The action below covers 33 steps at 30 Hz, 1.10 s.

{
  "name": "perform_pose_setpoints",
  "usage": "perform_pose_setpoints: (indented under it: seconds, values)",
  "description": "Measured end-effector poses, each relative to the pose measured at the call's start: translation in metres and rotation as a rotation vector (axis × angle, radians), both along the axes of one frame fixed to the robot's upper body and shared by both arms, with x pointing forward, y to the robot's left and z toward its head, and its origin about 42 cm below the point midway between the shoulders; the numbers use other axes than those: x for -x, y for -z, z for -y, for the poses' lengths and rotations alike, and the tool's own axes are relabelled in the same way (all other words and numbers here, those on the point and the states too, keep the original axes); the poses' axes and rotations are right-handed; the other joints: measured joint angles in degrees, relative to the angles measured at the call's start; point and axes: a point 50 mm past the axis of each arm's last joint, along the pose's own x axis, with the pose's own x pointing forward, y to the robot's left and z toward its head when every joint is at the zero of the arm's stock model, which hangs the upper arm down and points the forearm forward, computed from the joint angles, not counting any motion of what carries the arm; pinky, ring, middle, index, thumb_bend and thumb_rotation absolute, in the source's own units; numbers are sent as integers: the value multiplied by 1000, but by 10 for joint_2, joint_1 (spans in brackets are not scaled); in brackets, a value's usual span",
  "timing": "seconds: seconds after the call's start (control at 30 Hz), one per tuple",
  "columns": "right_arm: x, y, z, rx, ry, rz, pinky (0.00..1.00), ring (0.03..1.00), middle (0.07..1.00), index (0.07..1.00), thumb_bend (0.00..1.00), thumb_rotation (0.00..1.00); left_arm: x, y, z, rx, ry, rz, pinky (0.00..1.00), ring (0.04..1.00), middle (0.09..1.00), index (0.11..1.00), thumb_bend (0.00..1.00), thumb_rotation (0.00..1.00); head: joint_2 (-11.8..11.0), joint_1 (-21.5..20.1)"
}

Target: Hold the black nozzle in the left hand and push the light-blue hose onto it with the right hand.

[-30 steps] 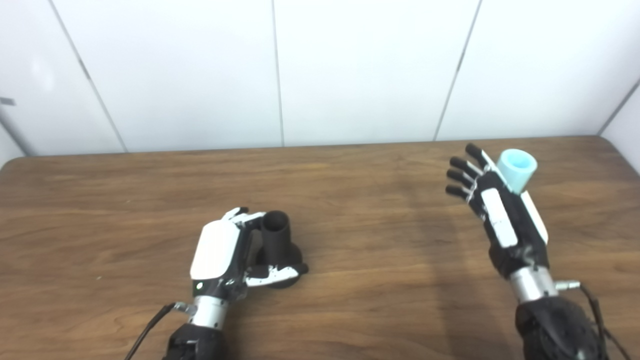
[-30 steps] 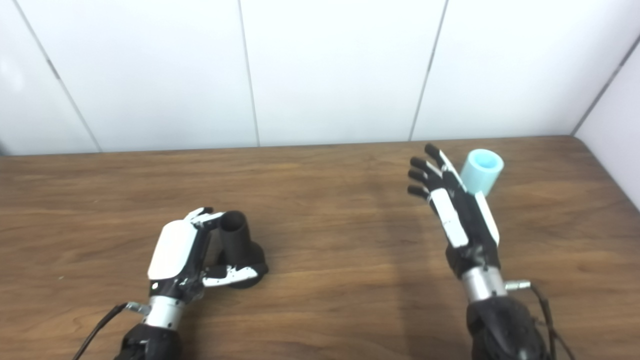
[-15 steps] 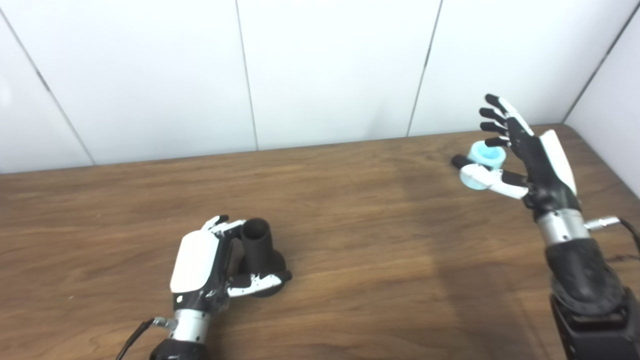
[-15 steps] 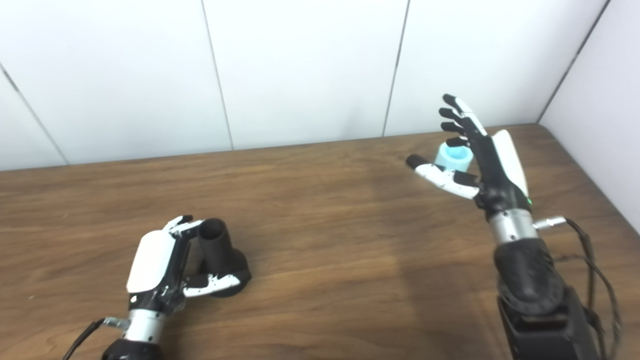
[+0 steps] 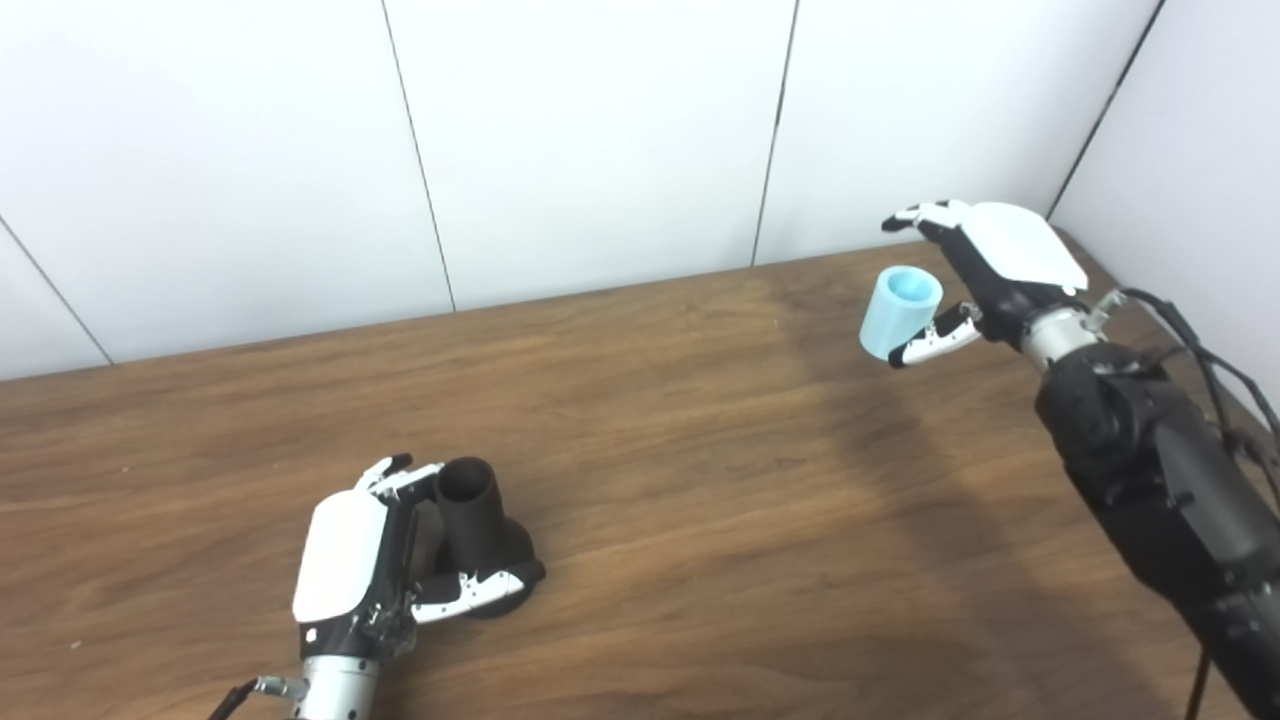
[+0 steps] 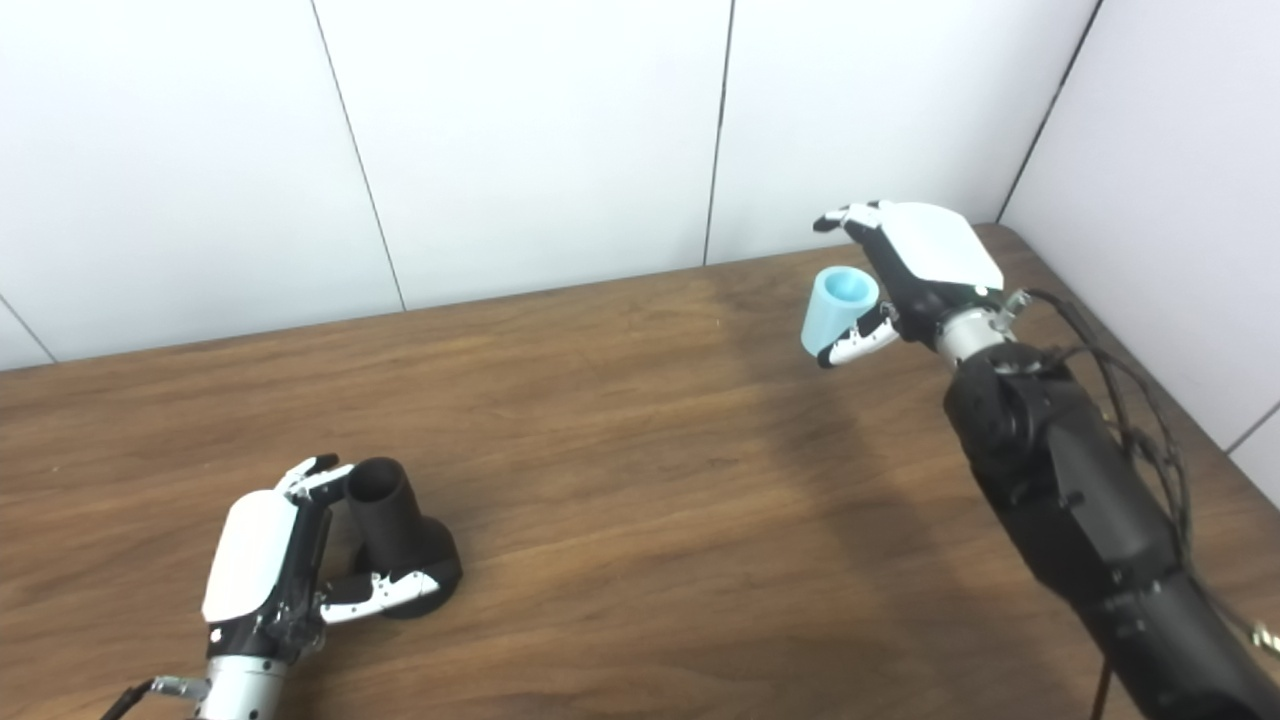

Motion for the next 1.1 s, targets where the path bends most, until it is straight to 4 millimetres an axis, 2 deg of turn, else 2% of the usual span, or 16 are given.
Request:
perform_pose_setpoints:
  seconds: [0.23,0.37,0.53,0.87,1.1]
  values:
    - [-31,-1,24,52,69,-101,812,915,884,802,875,176,7,0,1,2,32,-3,826,586,452,511,522,0,2,-4]
    - [-45,-3,23,50,79,-141,810,917,890,810,855,168,11,0,1,2,45,-3,820,597,457,509,522,0,4,-9]
    - [-63,-1,25,1,133,-181,781,907,902,798,871,105,12,0,3,-3,54,-1,813,602,454,509,522,0,4,-9]
    - [-71,12,28,-51,145,-224,707,859,886,803,878,114,14,1,4,-23,65,3,826,624,464,505,522,0,6,-12]
    - [-72,21,29,-45,151,-243,731,840,858,810,864,163,15,1,4,-23,72,6,831,620,461,506,522,0,8,-23]
